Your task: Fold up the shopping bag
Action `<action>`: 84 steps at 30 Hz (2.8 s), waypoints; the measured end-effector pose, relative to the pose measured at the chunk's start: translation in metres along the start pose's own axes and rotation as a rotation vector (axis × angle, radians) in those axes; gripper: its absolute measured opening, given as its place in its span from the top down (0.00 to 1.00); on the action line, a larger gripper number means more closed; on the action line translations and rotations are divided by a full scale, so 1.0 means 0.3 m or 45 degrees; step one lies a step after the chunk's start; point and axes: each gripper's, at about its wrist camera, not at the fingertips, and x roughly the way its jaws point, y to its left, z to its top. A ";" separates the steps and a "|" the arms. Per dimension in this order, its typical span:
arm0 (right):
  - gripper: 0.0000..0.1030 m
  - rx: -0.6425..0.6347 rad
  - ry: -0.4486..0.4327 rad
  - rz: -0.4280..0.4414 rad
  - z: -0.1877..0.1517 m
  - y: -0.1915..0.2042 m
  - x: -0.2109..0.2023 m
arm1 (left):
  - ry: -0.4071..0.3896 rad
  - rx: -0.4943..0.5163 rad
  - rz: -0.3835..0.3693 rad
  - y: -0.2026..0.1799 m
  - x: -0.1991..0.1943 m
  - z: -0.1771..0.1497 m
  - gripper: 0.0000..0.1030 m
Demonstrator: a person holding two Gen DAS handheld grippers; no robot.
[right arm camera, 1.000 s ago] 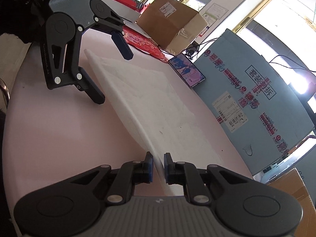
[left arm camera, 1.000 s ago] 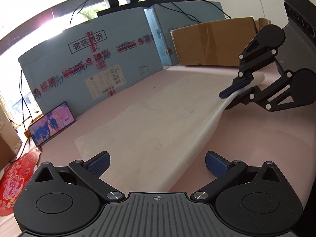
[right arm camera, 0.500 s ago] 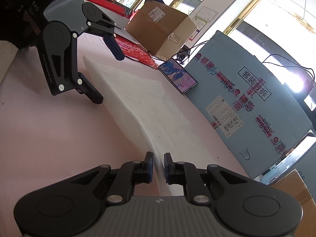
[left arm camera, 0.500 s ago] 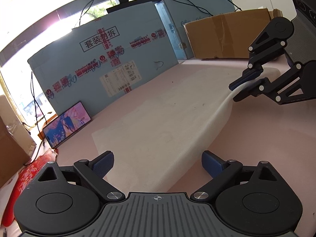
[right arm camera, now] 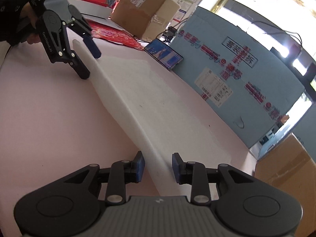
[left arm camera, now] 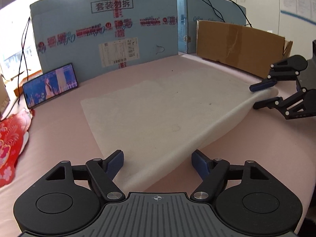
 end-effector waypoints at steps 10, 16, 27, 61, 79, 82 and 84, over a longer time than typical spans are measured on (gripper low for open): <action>0.64 0.582 0.040 0.255 -0.103 -0.256 -0.015 | -0.097 -0.219 -0.161 0.101 -0.025 -0.006 0.26; 0.65 0.722 0.009 0.309 -0.125 -0.312 -0.001 | -0.180 -0.273 -0.167 0.094 -0.036 0.009 0.68; 0.74 0.903 -0.011 0.365 -0.112 -0.371 -0.003 | -0.086 -0.462 -0.115 0.161 -0.007 -0.017 0.80; 0.59 0.600 -0.060 -0.252 0.243 0.082 0.193 | -0.048 -0.184 0.110 0.058 -0.005 0.003 0.77; 0.54 0.811 0.131 -0.422 0.065 -0.005 0.134 | -0.279 -0.084 0.565 -0.025 -0.169 0.019 0.27; 0.54 0.810 0.130 -0.423 0.068 -0.008 0.138 | -0.402 0.010 0.436 -0.116 -0.174 0.065 0.35; 0.54 0.807 0.130 -0.425 0.071 -0.010 0.140 | -0.327 0.038 0.249 -0.147 -0.107 0.095 0.58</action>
